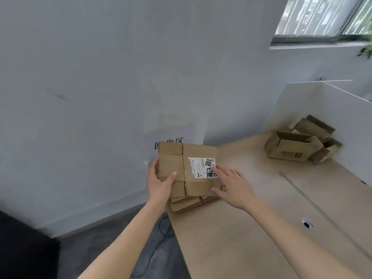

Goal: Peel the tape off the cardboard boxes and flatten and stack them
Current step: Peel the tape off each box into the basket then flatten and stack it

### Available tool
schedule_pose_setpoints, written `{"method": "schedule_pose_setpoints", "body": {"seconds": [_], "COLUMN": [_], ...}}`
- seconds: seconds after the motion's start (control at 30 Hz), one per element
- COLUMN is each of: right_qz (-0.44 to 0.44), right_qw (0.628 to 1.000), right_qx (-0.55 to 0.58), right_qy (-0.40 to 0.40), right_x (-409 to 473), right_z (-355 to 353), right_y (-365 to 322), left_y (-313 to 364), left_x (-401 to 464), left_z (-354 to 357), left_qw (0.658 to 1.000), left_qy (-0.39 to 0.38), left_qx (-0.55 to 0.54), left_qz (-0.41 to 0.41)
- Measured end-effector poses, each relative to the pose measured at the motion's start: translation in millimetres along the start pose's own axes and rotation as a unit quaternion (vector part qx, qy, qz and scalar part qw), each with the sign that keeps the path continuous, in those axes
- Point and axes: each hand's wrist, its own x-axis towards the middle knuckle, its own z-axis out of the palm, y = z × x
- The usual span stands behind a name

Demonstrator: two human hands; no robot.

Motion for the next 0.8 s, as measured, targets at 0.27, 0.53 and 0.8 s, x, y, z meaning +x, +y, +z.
{"method": "schedule_pose_setpoints", "body": {"seconds": [0.27,0.53,0.8], "right_qz": [0.009,-0.016,-0.027], "right_qw": [0.997,0.988,0.987], "right_qx": [0.021,0.002,-0.02], "right_qy": [-0.079,-0.155,-0.155], "right_x": [125,188,194], "right_z": [111,170,180], "right_y": [55,82,85], "left_y": [-114,-176,-196], "left_x": [128,161,170], "left_z": [55,68,43], "left_qw": [0.996,0.966,0.802], "left_qy": [0.039,0.05,-0.124], "left_qx": [0.046,0.239,0.574], "left_qz": [-0.063,-0.089,0.109]}}
